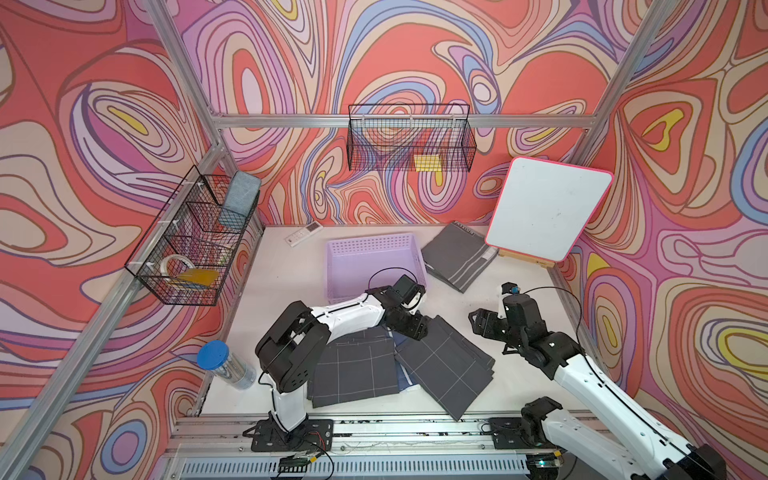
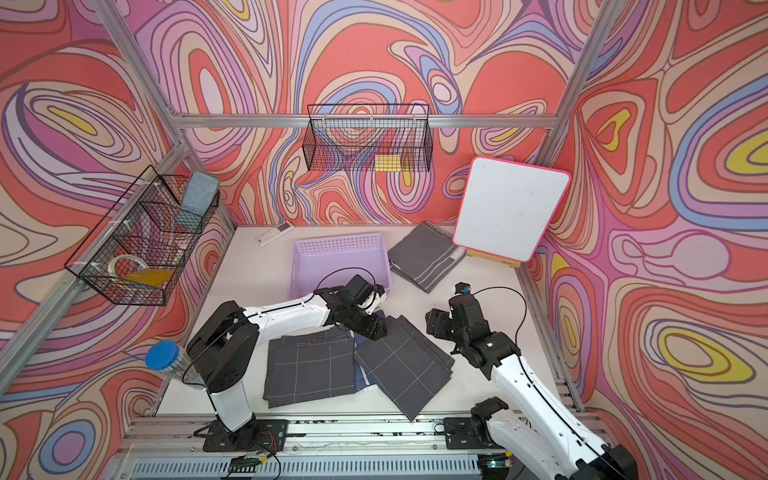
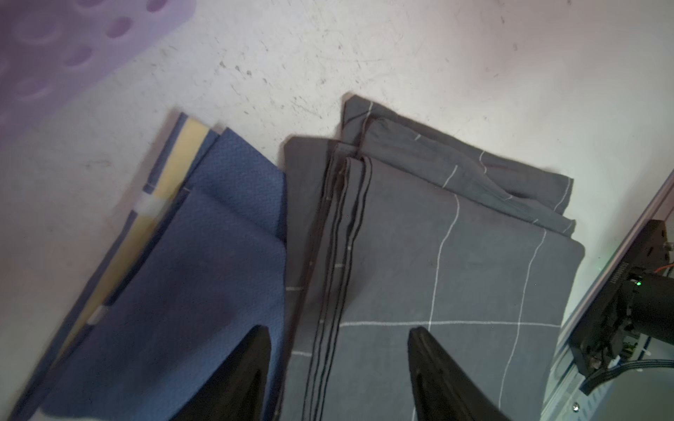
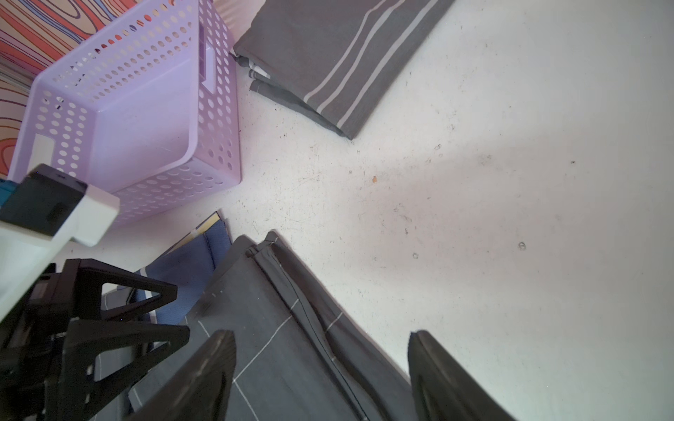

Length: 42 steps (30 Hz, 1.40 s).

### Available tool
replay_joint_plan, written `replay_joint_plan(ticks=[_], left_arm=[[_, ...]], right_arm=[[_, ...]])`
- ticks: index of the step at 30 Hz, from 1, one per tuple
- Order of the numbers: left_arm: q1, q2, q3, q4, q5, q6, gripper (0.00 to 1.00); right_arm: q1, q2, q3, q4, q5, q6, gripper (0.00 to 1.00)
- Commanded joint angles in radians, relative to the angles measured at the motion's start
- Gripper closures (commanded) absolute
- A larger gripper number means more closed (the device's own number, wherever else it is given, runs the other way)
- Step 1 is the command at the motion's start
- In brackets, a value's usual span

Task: Put the folded pillowcase in the basket
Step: Pick up the pillowcase at the center of the board.

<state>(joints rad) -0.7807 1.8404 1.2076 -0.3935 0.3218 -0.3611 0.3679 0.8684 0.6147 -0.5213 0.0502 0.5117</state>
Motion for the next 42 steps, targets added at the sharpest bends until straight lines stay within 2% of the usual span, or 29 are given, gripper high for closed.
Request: replay_joint_plan(ticks=[1, 13, 26, 34, 38, 42], left_arm=[[-0.013, 0.036, 0.037, -0.062, 0.013, 0.028, 0.39], [-0.036, 0.112, 0.088, -0.116, -0.014, 0.033, 0.41], [-0.055, 0.137, 0.106, -0.138, 0.006, 0.042, 0.72], [-0.055, 0.105, 0.098, -0.121, 0.005, 0.029, 1.0], [-0.055, 0.059, 0.088, -0.079, 0.011, -0.009, 1.0], [-0.055, -0.02, 0.056, -0.026, -0.035, -0.062, 1.0]], right_arm=[[0.002, -0.01, -0.01, -0.015, 0.02, 0.006, 0.24], [0.002, -0.016, -0.011, -0.031, 0.023, 0.008, 0.24], [0.002, -0.024, -0.006, -0.04, 0.031, 0.007, 0.24], [0.002, -0.025, -0.006, -0.043, 0.036, 0.011, 0.24], [0.002, -0.024, -0.004, -0.045, 0.038, 0.016, 0.24], [0.002, -0.025, -0.004, -0.048, 0.043, 0.022, 0.24]])
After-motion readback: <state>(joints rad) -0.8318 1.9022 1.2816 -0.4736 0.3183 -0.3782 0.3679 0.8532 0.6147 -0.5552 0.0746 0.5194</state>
